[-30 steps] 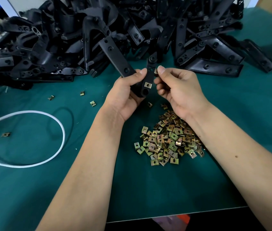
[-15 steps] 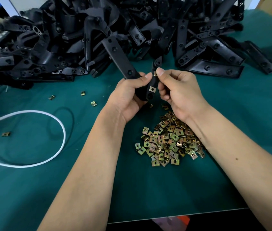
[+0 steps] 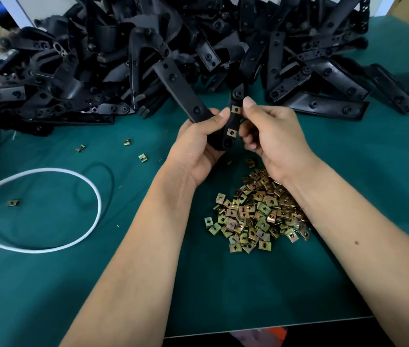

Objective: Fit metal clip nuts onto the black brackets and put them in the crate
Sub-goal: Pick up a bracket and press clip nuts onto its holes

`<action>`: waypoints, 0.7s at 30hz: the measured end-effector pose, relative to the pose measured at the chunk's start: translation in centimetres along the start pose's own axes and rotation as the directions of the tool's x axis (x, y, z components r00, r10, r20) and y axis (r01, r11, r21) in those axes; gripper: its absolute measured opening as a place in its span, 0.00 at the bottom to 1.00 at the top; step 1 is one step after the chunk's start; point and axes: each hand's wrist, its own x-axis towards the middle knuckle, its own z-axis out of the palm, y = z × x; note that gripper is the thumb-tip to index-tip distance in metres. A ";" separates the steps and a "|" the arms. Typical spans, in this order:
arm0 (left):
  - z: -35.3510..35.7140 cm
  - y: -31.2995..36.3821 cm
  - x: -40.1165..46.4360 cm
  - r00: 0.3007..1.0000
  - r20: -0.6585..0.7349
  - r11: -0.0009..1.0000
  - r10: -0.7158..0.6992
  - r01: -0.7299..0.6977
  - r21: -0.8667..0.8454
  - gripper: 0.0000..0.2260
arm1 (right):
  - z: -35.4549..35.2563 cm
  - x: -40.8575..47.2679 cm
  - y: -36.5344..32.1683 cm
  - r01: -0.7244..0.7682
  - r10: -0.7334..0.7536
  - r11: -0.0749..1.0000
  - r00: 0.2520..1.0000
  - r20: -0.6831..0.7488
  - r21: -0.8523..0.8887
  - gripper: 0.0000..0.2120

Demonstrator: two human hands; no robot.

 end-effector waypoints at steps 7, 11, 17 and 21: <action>0.7 -0.6 0.0 0.995 -0.050 0.995 0.087 -0.089 -0.045 0.09 | 0.5 -0.6 0.1 0.199 -0.237 0.922 0.969 -0.077 -0.333 0.25; 0.6 -0.3 0.1 0.987 -0.069 0.978 0.143 -0.151 -0.143 0.12 | 0.7 -1.0 -0.2 0.254 -0.246 0.907 0.967 0.067 -0.335 0.19; 0.8 -0.9 0.5 0.951 -0.228 0.939 0.208 -0.259 -0.224 0.10 | 0.7 -1.1 0.3 0.268 -0.275 0.910 0.961 0.021 -0.316 0.12; 1.0 -1.0 0.3 0.947 -0.220 0.932 0.233 -0.282 -0.226 0.10 | 1.2 -1.2 0.5 0.288 -0.300 0.910 0.954 0.006 -0.299 0.13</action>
